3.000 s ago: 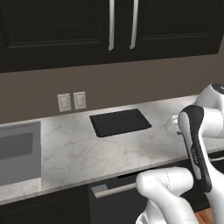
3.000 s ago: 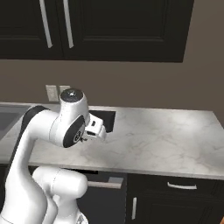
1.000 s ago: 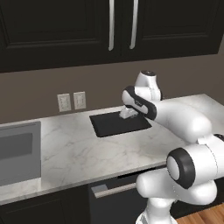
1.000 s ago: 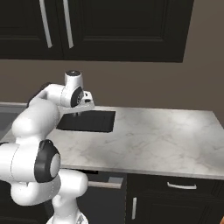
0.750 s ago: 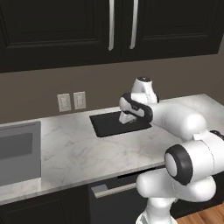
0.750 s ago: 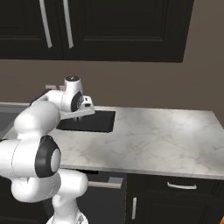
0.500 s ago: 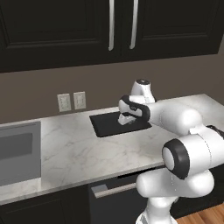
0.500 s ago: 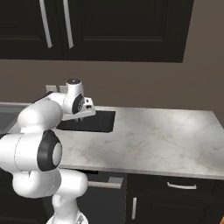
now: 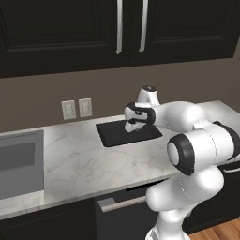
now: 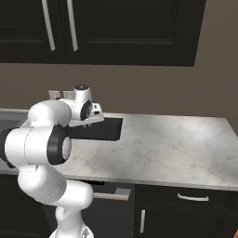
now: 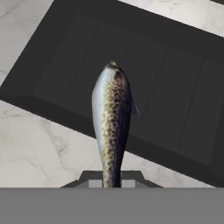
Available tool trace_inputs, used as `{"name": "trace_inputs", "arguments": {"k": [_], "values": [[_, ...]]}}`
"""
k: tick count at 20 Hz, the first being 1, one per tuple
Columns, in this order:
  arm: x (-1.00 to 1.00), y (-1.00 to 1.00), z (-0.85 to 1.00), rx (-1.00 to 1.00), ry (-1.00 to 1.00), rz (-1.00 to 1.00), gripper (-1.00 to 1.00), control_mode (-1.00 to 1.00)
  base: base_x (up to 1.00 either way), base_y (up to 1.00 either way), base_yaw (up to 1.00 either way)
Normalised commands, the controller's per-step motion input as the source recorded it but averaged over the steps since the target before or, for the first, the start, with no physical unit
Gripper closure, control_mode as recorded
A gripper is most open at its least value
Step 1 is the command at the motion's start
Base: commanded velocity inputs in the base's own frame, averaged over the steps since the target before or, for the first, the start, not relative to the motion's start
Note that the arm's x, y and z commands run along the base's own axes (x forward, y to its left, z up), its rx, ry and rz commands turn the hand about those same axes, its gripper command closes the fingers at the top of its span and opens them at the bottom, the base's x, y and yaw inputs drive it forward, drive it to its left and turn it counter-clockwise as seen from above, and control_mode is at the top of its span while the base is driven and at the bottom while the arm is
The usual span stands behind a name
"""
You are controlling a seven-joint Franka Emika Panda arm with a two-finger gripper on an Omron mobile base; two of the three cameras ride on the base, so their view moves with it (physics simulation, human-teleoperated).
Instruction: Take the fish out of the fridge, briefly rinse it in the sink, and place it on the tray next to the sink.
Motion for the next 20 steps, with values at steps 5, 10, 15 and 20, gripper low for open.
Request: {"name": "trace_inputs", "arguments": {"k": [5,10,15,20], "values": [[0.24,0.00,-0.24,-0.07,-0.13,0.01,1.00,-1.00,0.00,0.00,0.00],[0.09,0.00,-0.28,-0.03,-0.21,0.01,1.00,-1.00,0.00,0.00,0.00],[0.21,0.00,-0.10,0.00,-0.02,0.00,1.00,-1.00,0.00,0.00,0.00],[0.33,0.00,-0.01,0.00,0.00,0.00,1.00,-1.00,0.00,0.00,0.00]]}}
